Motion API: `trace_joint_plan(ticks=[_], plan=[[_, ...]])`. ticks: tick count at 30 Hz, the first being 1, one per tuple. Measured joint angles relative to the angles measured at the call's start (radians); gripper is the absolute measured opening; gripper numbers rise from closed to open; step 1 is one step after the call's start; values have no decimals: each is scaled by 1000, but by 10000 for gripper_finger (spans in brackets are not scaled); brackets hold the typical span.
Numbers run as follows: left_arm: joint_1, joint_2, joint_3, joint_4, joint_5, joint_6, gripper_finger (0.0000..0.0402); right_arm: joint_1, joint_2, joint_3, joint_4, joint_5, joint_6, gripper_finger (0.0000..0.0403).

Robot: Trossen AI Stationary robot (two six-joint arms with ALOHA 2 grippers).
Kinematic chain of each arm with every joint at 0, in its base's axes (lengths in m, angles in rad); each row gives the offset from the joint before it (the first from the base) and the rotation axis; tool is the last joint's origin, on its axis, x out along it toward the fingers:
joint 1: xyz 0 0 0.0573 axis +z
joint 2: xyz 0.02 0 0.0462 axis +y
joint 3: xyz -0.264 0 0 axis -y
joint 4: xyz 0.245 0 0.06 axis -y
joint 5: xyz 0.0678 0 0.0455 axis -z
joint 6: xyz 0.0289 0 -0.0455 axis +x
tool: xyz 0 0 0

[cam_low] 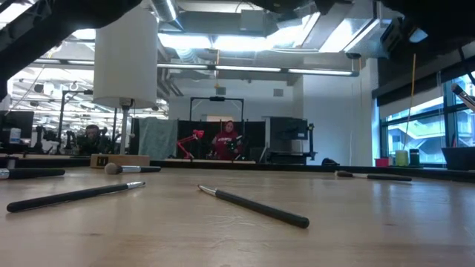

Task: Put items in baskets/containers
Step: Put the black liner brush into the transparent organizer

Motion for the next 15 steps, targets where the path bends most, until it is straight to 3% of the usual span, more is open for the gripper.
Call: trace_joint_plan(ticks=[4, 9, 15], plan=[[-2, 0, 0, -18, 4, 5, 17, 0, 0, 0, 33, 102, -10, 80], [7, 0, 0, -102, 6, 5, 17, 0, 0, 0, 80, 138, -90, 80], [22, 0, 0, -90, 11, -3, 17, -3, -29, 0, 141, 161, -205, 80]])
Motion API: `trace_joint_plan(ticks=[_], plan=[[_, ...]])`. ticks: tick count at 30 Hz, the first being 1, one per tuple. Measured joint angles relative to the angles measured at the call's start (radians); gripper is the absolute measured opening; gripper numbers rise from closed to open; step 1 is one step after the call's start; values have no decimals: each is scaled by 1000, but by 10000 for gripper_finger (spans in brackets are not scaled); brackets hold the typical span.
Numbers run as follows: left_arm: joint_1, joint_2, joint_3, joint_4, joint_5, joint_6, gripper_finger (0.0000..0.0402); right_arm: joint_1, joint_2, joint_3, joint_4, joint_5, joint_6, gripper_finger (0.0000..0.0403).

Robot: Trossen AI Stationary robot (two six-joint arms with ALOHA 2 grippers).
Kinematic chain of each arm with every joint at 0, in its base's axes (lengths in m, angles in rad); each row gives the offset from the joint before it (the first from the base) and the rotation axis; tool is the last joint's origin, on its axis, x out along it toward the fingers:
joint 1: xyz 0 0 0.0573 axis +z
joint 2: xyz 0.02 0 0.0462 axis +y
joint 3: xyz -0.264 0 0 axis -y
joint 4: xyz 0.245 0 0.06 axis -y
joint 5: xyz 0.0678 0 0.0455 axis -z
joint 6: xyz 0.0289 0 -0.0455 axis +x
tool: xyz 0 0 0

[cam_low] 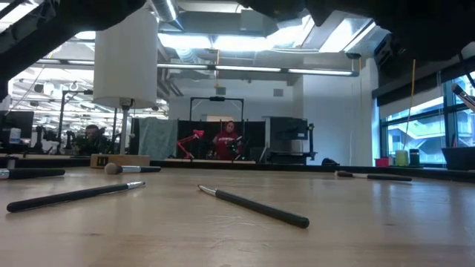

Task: Put items in baskets/containers
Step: Put the black liner brush into the transparent organizer

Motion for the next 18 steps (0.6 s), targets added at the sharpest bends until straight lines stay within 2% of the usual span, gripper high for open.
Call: trace_joint_plan(ticks=[5, 11, 18], plan=[[14, 1, 0, -23, 48, -83, 17, 0, -24, 0, 4, 1, -42, 80], [15, 50, 0, 62, 28, -34, 17, 0, -45, 0, 22, 1, -90, 80], [14, 79, 0, 58, -5, -21, 17, 0, -45, 1, 61, 25, -176, 80]])
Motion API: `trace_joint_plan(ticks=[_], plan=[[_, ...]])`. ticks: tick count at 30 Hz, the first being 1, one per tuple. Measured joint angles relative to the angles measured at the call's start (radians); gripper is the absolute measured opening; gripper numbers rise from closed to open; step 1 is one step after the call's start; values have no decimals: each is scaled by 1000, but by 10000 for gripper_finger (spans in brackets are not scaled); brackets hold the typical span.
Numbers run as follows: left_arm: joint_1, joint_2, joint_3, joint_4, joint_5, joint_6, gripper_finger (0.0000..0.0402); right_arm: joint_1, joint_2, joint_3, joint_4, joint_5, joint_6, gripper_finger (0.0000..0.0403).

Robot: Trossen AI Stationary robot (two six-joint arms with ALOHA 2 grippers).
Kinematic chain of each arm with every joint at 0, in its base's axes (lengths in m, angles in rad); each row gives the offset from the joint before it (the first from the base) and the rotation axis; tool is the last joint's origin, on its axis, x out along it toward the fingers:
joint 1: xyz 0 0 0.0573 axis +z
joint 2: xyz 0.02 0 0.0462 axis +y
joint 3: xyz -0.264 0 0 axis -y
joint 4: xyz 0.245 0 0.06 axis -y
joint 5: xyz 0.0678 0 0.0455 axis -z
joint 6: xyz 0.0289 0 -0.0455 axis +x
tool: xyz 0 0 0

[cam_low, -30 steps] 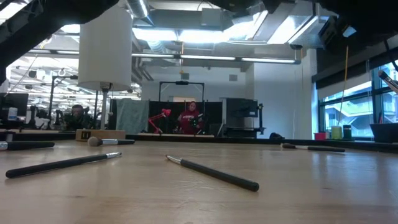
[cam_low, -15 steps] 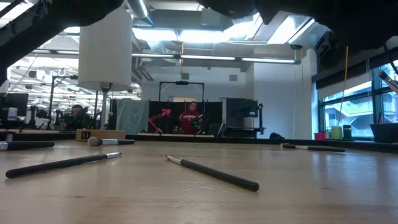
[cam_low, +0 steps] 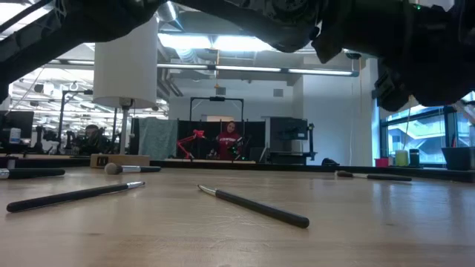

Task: Put items in baskets/containers
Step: Put the black liner brush into the transparent organizer

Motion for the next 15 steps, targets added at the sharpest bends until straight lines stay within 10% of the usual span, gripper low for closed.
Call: trace_joint_plan(ticks=[15], plan=[[-23, 0, 0, 29, -1, -75, 79, 0, 0, 0, -2, -9, -19, 80]])
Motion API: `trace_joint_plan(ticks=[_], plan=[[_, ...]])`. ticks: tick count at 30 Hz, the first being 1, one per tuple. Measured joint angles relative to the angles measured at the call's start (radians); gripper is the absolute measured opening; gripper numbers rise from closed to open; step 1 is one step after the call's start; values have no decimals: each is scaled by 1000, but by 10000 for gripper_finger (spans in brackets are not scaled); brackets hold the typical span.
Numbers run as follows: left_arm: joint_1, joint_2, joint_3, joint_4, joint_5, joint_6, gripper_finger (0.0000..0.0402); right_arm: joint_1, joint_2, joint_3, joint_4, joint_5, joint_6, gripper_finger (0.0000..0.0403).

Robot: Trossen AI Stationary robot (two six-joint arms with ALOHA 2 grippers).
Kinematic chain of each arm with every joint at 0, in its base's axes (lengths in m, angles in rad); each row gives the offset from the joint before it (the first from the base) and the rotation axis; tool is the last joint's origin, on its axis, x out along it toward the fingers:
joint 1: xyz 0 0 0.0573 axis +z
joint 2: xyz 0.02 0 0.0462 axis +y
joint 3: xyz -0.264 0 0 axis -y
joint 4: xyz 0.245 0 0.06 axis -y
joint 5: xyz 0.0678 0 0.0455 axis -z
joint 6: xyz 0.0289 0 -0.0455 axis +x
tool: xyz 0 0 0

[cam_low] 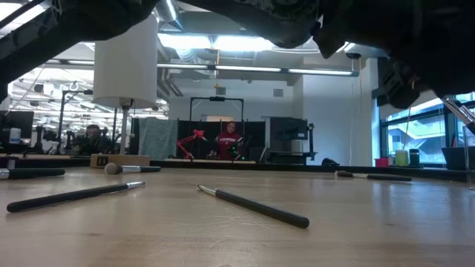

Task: Put items in baskets/containers
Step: Put the black liner brush into the transparent organizer, then put the black highlighter brush into the transparent organizer

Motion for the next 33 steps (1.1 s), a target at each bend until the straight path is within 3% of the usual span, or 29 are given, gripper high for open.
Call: trace_joint_plan(ticks=[6, 11, 16, 19, 22, 25, 28, 33], plan=[[1, 0, -1, 32, -3, -23, 119, 0, 0, 0, 0, -2, 0, 80], [2, 0, -1, 148, -34, -162, 139, 0, 0, 0, 0, -2, 0, 80], [7, -17, 0, 255, -158, -466, 137, 0, 0, 0, -2, -2, 0, 80], [28, -51, 0, 153, -264, -691, 128, 0, 0, 0, -20, -2, 2, 80], [70, -105, 0, -62, -294, -947, 117, 0, 0, 0, -39, -3, 4, 80], [120, -168, 0, -326, -206, -1226, 105, 0, -2, 0, -69, -15, 35, 80], [182, -229, 0, -545, -45, -1491, 95, 0, -9, 0, -87, -36, 61, 80], [343, -288, 1, -781, 386, -1832, 83, 0, -12, 0, -87, -37, 57, 80]])
